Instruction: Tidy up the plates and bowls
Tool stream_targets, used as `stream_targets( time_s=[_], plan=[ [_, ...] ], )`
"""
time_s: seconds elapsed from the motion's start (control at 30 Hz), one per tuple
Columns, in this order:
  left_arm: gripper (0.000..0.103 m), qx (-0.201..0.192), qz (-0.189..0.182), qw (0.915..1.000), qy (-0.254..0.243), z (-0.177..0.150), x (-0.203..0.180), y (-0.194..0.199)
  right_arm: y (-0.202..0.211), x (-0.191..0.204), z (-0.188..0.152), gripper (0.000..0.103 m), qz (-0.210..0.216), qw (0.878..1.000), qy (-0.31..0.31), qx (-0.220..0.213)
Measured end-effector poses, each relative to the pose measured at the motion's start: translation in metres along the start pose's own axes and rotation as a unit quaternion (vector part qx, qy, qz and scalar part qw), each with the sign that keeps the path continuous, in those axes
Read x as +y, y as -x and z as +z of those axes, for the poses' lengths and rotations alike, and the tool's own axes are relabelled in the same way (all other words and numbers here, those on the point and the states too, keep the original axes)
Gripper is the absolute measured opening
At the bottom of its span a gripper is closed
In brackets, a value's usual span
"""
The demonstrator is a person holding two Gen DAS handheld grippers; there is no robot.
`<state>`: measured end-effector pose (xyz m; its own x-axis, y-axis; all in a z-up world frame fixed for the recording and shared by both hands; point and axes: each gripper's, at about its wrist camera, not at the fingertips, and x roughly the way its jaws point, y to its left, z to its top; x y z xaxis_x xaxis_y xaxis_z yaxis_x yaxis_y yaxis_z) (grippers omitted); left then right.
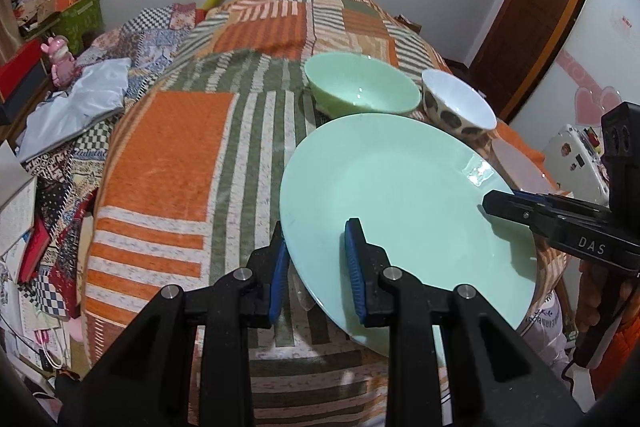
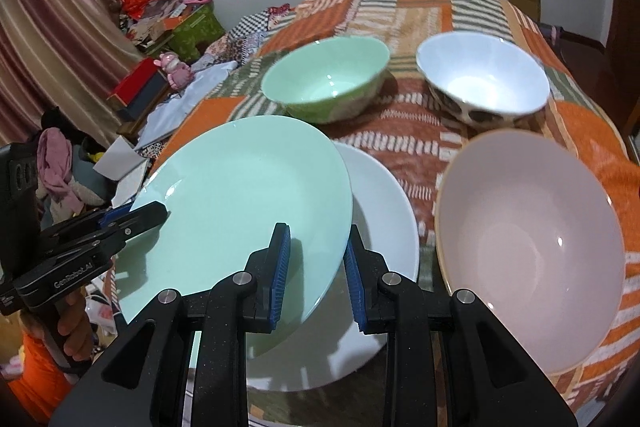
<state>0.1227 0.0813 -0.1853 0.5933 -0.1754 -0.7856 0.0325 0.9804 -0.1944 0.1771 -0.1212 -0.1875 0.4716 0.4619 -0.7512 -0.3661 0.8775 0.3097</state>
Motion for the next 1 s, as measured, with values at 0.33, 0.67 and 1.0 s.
stream_targets(
  time_s=[0.33, 0.67, 1.0],
  plan=[
    [0.027, 0.024, -0.007, 0.9996, 0.012, -0.006, 0.004, -0.022, -0.003, 0.001, -0.012, 0.024, -0.017, 1.000, -0.001, 0.005],
    [0.027, 0.037, -0.010, 0.9992, 0.010, -0.008, 0.002, -0.035, -0.004, -0.005, -0.021, 0.024, -0.035, 0.999, -0.022, -0.003],
    [0.027, 0.047, -0.006, 0.9989, 0.009, -0.007, -0.001, -0.048, -0.003, -0.009, -0.023, 0.024, -0.029, 0.999, -0.039, -0.005]
  ],
)
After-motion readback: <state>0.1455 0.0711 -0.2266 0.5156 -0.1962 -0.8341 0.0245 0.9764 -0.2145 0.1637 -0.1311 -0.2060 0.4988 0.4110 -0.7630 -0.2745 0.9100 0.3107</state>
